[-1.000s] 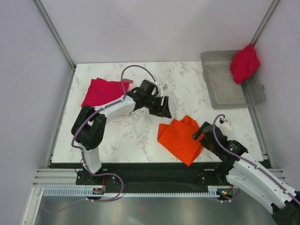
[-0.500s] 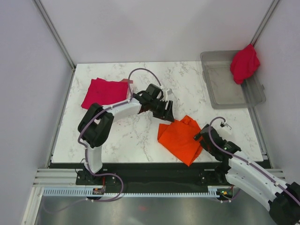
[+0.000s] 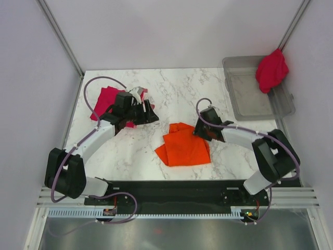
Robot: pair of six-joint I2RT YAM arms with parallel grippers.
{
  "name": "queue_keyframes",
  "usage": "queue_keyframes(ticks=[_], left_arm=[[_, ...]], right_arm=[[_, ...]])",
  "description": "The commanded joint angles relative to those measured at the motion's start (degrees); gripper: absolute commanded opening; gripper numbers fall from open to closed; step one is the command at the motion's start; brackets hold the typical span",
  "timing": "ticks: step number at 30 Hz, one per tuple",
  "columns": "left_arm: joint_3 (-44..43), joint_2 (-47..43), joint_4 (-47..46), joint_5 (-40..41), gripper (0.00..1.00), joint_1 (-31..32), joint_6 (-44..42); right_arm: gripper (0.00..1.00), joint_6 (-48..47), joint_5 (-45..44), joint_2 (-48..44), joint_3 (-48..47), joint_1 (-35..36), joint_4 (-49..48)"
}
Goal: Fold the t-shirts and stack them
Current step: Fold the tshirt
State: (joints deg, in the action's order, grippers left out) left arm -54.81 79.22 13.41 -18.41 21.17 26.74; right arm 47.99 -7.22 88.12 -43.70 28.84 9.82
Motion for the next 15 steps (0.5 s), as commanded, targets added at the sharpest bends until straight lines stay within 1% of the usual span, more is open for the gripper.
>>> queue_keyframes(ticks=[1,3,5,8,11,15], left_arm=[[2.9,-0.3,-1.2,3.5,0.70,-1.0,3.1],[3.2,0.0,-2.2,2.9,0.70,-1.1,2.9],[3.5,0.4,-3.2,1.8,0.70,-1.1,2.4],[3.7,1.6,-4.6,0.6,0.69,-1.1,2.3],[4.2,3.5,-6.4,-1.1,0.67,-1.0,2.4],[4.9,4.8,-6.3,-0.7,0.66,0.4,2.5]], right_arm=[[0.57,-7.4,8.6,5.8,-9.5,0.3,-5.6],[0.60,-9.3,7.8,6.3,-12.4,0.0,-5.0],[0.64,-11.7,8.3,6.2,-13.3,-1.7,-3.9],[0.71,-14.7,12.0,7.1,-13.5,-5.3,-4.0],[0.72,-18.2,15.9,9.2,-13.9,-7.7,-4.0],[0.72,-22.1,21.2,12.9,-15.6,-8.4,-4.7]])
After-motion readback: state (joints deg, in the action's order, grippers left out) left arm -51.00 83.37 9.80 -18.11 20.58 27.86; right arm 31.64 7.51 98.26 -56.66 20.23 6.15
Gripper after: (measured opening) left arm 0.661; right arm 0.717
